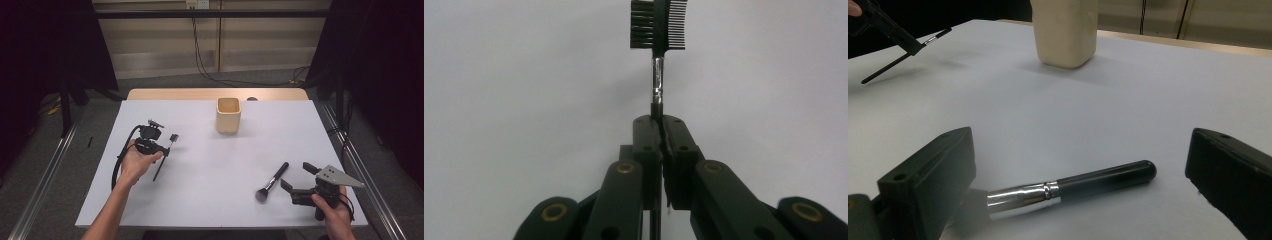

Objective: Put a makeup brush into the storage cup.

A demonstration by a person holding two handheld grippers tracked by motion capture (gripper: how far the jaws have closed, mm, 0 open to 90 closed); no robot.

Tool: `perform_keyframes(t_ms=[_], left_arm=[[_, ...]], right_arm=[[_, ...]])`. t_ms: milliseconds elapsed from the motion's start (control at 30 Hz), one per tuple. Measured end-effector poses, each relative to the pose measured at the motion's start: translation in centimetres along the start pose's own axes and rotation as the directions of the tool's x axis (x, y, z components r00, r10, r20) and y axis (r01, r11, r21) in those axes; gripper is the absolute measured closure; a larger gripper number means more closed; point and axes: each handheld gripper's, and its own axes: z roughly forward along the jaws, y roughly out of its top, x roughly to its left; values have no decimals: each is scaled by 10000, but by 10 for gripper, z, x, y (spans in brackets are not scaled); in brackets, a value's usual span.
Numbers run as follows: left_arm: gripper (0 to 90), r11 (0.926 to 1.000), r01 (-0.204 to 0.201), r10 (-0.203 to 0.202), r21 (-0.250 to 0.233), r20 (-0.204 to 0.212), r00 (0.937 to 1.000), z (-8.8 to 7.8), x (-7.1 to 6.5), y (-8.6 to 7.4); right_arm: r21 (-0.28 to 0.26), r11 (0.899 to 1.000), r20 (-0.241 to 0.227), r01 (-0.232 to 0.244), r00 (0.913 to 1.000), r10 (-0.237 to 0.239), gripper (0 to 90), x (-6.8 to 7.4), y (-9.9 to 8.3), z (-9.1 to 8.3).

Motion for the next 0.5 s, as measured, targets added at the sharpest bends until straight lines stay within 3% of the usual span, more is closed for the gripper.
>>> perform_keyframes(t_ms=[167,267,400,500], left_arm=[[860,9972,-88,86,-736,-24,10000,-6,-2,-3],[860,9908,-232,248,-1336,98,9996,-11,-1,-6],[860,9762,-322,378,-2146,223,9990,-16,2,-12],[860,9600,-363,433,-2776,190,9989,-20,2,-16]], right_arm=[[-8,10000,3,-21,10000,21,0,0,0,0],[-82,10000,45,-56,10000,56,0,0,0,0],[-84,10000,37,-44,10000,44,0,0,0,0],[-84,10000,35,-10,10000,11,0,0,0,0]])
